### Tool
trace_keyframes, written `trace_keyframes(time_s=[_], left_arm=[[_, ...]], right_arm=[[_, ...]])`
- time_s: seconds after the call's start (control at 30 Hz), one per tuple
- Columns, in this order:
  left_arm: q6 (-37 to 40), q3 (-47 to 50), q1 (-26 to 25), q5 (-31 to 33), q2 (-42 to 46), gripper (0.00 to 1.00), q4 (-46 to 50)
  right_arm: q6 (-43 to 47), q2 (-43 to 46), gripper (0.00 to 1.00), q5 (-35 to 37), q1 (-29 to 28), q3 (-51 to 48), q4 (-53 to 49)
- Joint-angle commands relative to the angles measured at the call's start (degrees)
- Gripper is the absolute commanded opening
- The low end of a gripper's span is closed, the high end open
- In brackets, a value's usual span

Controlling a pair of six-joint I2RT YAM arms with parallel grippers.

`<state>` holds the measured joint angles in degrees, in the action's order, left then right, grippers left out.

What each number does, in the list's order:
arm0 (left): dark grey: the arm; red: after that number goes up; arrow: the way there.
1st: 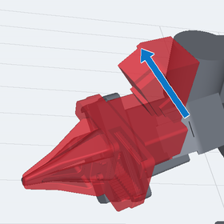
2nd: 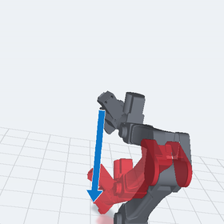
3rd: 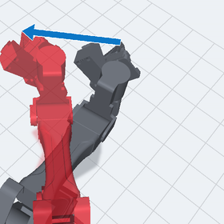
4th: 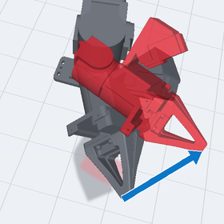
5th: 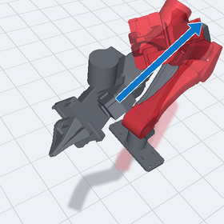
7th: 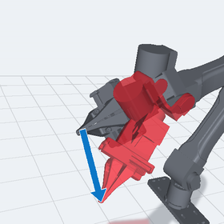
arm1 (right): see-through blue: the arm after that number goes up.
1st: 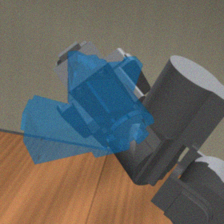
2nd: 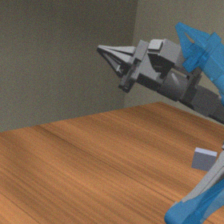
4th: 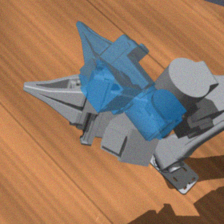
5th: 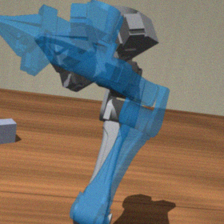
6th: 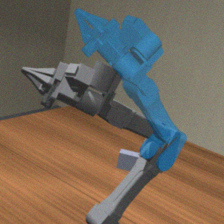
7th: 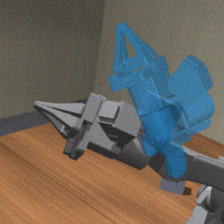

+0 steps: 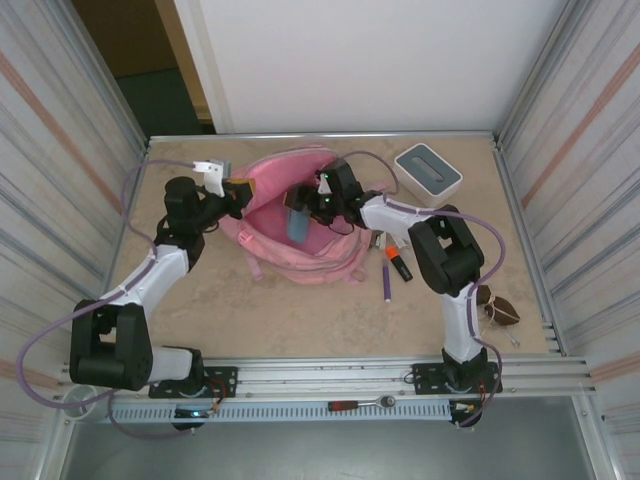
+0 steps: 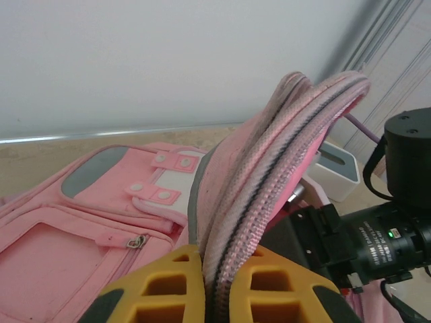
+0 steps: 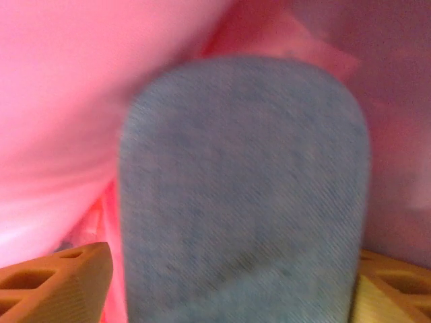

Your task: Pack the student bag

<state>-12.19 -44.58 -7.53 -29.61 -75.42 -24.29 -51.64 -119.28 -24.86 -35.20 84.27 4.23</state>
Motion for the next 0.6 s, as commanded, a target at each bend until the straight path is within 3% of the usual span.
trace_keyframes(time_s=[0.0,0.13,0.4,0.5,0.57], left_arm=[[-3.08,-3.32,-0.06,-4.43,0.88,0.0,-6.51],[-2.6,-2.84,-0.03,-4.01,1.06,0.0,-6.6],[-2.76,-3.04,-0.03,-4.5,0.62,0.0,-6.88],[-2.48,-2.76,-0.03,-4.58,0.98,0.0,-6.51],[-2.1,-2.45,-0.03,-4.37,1.29,0.0,-6.05]], right_arm=[[2.0,0.02,0.89,1.95,-0.97,2.96,-0.28],[4.96,3.34,0.95,2.83,-0.86,-1.28,-2.41],[6.2,6.29,0.88,5.36,-1.56,-8.17,-3.16],[6.2,6.34,0.78,5.17,-1.98,-9.15,-1.56],[6.2,5.38,0.61,4.11,-2.85,-7.73,-0.26]])
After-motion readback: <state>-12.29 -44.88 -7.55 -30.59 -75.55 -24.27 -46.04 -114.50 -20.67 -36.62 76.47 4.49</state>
